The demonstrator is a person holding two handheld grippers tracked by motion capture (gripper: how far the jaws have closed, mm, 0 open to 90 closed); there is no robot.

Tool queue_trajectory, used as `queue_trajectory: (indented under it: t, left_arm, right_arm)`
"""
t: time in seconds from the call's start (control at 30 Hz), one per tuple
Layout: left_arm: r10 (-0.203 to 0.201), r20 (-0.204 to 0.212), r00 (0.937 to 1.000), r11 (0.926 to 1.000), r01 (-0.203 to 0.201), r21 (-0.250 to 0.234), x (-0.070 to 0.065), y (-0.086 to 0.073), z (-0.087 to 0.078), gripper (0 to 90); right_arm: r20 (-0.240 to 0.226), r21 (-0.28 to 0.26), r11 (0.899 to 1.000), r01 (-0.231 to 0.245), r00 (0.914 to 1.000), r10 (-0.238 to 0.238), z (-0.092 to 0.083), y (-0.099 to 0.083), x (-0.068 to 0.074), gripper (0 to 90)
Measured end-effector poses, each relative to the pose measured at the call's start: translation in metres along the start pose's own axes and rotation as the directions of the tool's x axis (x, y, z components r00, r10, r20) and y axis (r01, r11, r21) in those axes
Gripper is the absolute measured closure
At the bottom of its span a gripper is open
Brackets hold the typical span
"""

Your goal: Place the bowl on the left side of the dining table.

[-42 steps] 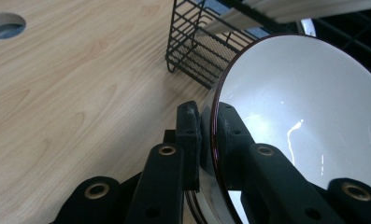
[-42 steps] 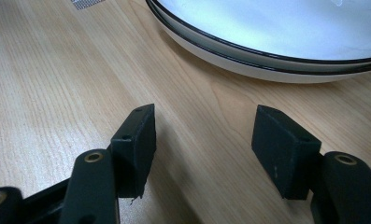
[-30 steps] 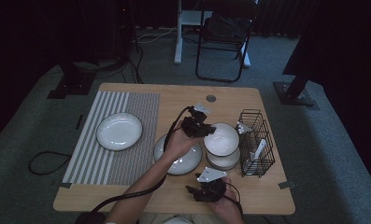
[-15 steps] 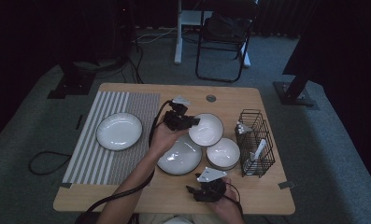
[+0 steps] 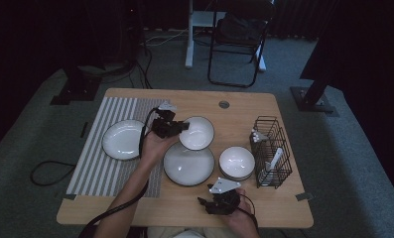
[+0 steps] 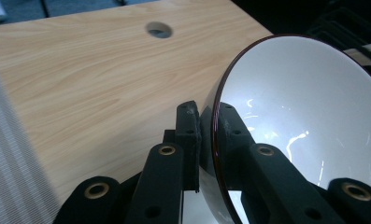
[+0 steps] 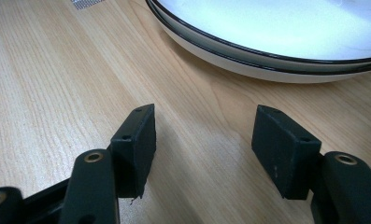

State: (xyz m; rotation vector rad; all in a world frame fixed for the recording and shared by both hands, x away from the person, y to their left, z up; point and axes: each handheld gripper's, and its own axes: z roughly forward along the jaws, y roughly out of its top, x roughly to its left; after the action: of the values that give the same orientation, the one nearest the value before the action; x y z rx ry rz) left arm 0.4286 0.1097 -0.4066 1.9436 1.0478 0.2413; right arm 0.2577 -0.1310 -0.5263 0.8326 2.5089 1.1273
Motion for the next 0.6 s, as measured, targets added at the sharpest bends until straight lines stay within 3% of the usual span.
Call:
queue_trajectory:
  t: [0.33, 0.6]
  left_arm:
    - [-0.066, -0.083, 0.9944, 0.9967, 0.061, -0.053, 0.037, -0.014, -0.031, 82.6]
    - [-0.125, -0.167, 0.9780, 0.9896, 0.111, -0.091, 0.065, -0.023, -0.054, 82.6]
  right_arm:
    - [-0.001, 0.000, 1.000, 0.000, 1.0000, 0.000, 0.000, 0.000, 0.000, 39.4]
    - [-0.001, 0.000, 1.000, -0.002, 1.0000, 0.002, 0.000, 0.000, 0.000, 39.3]
